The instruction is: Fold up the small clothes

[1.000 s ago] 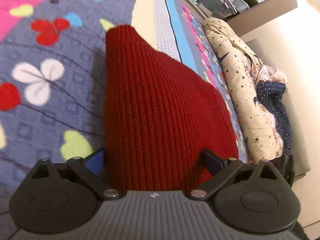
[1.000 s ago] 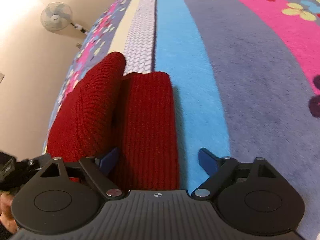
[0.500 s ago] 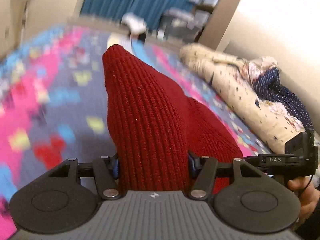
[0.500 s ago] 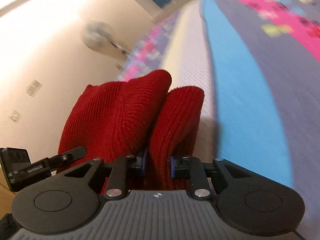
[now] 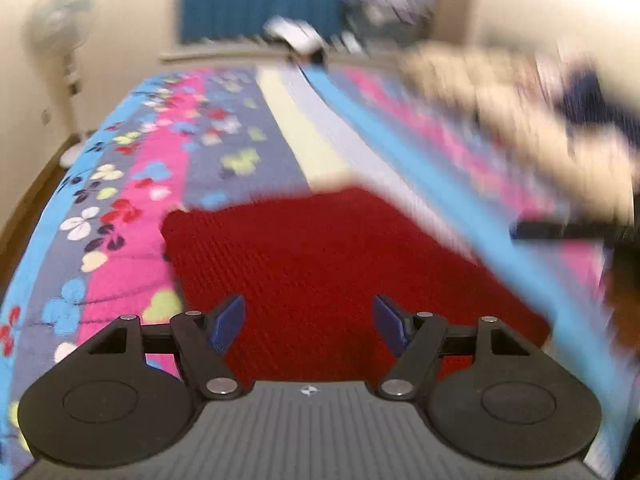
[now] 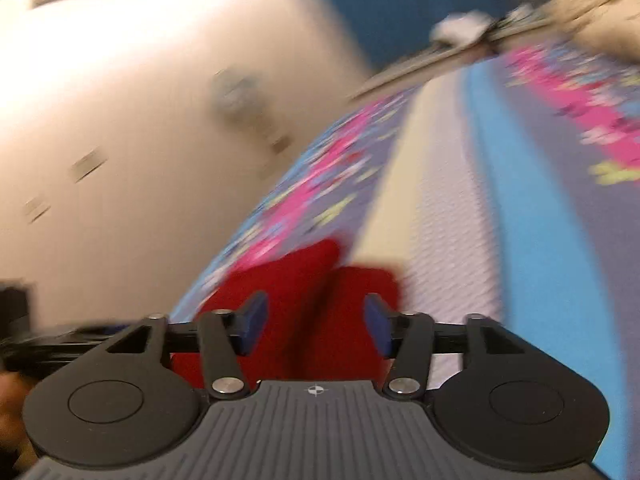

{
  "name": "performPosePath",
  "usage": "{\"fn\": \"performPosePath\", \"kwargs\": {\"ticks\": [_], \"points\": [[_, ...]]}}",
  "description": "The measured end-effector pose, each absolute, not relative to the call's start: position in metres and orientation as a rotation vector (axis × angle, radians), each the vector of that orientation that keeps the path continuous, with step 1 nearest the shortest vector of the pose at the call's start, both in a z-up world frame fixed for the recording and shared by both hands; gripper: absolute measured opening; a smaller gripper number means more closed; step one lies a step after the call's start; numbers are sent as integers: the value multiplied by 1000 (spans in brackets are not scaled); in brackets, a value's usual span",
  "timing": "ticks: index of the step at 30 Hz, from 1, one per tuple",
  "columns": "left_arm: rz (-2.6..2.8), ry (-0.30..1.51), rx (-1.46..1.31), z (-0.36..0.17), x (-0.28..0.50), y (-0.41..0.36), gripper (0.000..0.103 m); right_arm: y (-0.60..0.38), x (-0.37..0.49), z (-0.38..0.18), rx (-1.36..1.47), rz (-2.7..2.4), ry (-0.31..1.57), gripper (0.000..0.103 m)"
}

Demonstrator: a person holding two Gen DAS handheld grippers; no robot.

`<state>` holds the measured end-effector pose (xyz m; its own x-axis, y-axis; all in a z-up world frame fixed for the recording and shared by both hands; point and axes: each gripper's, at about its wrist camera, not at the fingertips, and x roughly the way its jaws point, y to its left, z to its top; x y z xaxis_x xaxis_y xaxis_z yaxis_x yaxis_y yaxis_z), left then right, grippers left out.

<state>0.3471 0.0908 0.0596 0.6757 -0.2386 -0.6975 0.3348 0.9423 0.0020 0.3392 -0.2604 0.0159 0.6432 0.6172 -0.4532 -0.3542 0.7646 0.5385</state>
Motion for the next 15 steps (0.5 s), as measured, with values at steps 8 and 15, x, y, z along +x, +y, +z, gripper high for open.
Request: {"fn": "performPosePath", "kwargs": {"ticks": [8,15], "points": [[-315,709,228,55,303,68,81,-225,330,-12,237,574,899,17],[-289,875,233,36,299,60,76,-226,301,-16,196,568,1013,16]]}}
